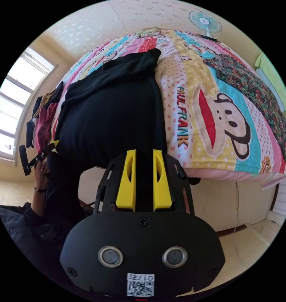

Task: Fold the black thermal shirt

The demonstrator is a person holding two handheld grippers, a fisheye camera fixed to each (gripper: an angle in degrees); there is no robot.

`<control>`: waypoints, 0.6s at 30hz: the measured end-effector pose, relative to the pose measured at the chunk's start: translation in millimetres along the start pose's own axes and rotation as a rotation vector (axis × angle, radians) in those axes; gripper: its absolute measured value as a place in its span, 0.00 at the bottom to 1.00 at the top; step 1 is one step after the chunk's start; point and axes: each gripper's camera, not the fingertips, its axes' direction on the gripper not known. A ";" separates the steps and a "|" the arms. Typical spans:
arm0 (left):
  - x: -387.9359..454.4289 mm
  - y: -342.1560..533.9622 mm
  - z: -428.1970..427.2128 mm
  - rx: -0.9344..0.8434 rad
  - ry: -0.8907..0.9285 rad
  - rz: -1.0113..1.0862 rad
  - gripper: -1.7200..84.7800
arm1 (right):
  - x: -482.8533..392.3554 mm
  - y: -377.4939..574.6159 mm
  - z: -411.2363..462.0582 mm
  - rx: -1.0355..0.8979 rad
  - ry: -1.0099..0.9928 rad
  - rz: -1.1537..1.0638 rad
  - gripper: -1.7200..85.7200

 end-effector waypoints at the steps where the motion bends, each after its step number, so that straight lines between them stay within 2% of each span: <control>1: 1.0 0.9 0.4 -0.005 0.000 0.001 0.18 | 1.2 3.4 3.3 0.021 -0.044 0.013 0.13; 3: 3.1 4.6 2.6 -0.025 0.009 0.002 0.15 | 0.9 4.6 9.7 0.016 -0.067 0.028 0.14; 7: 0.4 5.8 3.8 -0.065 0.051 0.003 0.09 | -11.1 6.2 -3.6 -0.011 0.083 0.039 0.10; 12: -10.3 4.3 14.6 -0.122 0.126 -0.014 0.11 | 0.5 20.3 -23.3 0.129 0.122 0.109 0.11; 14: -10.0 2.4 33.0 -0.220 0.160 -0.027 0.17 | 10.7 18.6 -14.5 0.072 0.097 0.129 0.13; 16: -4.9 2.6 49.6 -0.301 0.200 -0.002 0.18 | 23.8 15.3 9.6 -0.070 0.025 0.140 0.13; 18: -2.2 2.6 42.6 -0.275 0.105 0.010 0.11 | 25.1 17.6 17.9 -0.109 -0.062 0.095 0.11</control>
